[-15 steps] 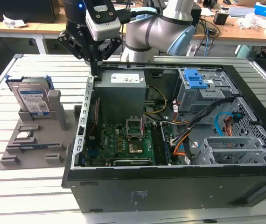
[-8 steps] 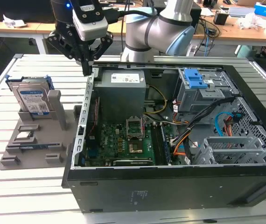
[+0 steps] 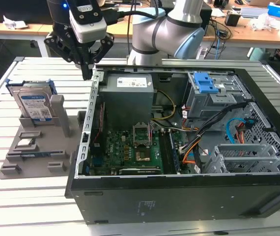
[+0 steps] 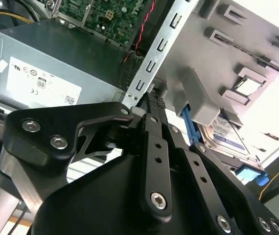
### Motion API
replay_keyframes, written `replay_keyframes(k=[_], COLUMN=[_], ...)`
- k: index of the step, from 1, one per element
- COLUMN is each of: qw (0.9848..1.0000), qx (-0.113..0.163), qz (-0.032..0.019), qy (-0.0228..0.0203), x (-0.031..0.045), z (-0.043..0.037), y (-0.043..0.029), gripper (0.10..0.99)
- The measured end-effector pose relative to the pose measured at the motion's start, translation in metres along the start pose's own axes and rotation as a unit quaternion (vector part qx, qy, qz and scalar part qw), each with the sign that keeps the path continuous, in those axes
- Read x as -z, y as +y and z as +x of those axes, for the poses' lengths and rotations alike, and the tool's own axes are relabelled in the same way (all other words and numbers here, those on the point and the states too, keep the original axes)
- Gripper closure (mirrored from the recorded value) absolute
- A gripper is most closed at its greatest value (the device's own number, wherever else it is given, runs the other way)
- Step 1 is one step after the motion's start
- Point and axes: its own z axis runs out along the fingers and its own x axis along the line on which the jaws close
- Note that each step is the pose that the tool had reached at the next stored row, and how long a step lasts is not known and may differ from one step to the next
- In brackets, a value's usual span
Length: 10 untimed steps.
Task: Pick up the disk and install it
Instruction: 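Reach for the disk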
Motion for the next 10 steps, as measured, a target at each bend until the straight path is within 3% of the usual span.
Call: replay_keyframes(k=[5,10], qw=[1.0,1.0], qx=[0.0,0.0], qz=[0.0,0.0], qy=[0.0,0.0], x=[0.0003,0.0004], z=[0.0142,0.0219], y=[-0.0011,-0.0016], gripper=[0.98,0.98])
